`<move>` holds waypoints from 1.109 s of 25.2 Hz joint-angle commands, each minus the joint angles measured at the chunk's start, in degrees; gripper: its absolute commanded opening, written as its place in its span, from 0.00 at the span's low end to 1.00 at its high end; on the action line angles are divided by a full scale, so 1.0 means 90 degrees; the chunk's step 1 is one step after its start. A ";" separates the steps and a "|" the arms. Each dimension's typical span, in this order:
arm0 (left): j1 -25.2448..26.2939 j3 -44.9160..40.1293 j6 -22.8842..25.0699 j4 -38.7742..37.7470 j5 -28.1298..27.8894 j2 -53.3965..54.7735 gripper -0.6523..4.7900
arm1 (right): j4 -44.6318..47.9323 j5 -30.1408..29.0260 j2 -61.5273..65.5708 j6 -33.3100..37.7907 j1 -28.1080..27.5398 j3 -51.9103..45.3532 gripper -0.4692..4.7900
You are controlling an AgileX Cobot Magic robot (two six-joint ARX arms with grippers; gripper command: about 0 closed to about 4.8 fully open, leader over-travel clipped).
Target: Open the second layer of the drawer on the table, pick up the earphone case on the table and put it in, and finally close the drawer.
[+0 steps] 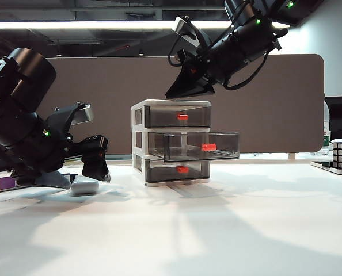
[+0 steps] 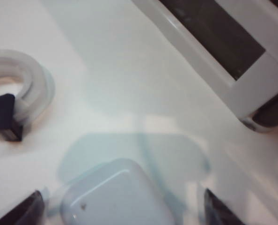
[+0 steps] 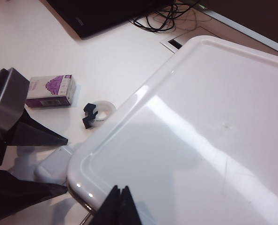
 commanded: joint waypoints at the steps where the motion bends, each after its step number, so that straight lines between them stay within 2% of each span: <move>1: 0.0005 -0.0005 -0.0024 -0.0199 -0.0010 0.0024 0.92 | 0.0090 0.0007 -0.0039 0.0024 0.0007 0.0036 0.08; 5: 0.0005 -0.0007 -0.0024 -0.0447 -0.0007 0.0024 0.89 | 0.0090 0.0007 -0.0039 0.0024 0.0007 0.0036 0.08; 8: 0.0002 -0.0007 -0.0027 -0.0631 0.0019 0.0024 0.67 | 0.0090 0.0007 -0.0039 0.0024 0.0007 0.0036 0.08; 11: 0.0002 -0.0007 -0.0024 -0.0627 0.0032 0.0024 0.67 | 0.0087 0.0007 -0.0039 0.0024 0.0007 0.0036 0.08; 13: 0.0002 -0.0007 -0.0022 -0.0617 0.0027 0.0024 0.60 | 0.0085 0.0007 -0.0039 0.0024 0.0007 0.0036 0.08; 15: 0.0002 -0.0007 -0.0015 -0.0551 0.0022 0.0024 0.60 | 0.0085 0.0007 -0.0039 0.0024 0.0007 0.0036 0.08; 18: 0.0002 -0.0007 0.0005 -0.0328 0.0024 0.0024 0.51 | 0.0083 0.0007 -0.0039 0.0027 0.0007 0.0036 0.08; 28: 0.0002 -0.0007 0.0129 -0.0002 0.0034 0.0010 0.50 | 0.0083 0.0126 -0.0039 0.0027 0.0007 0.0036 0.08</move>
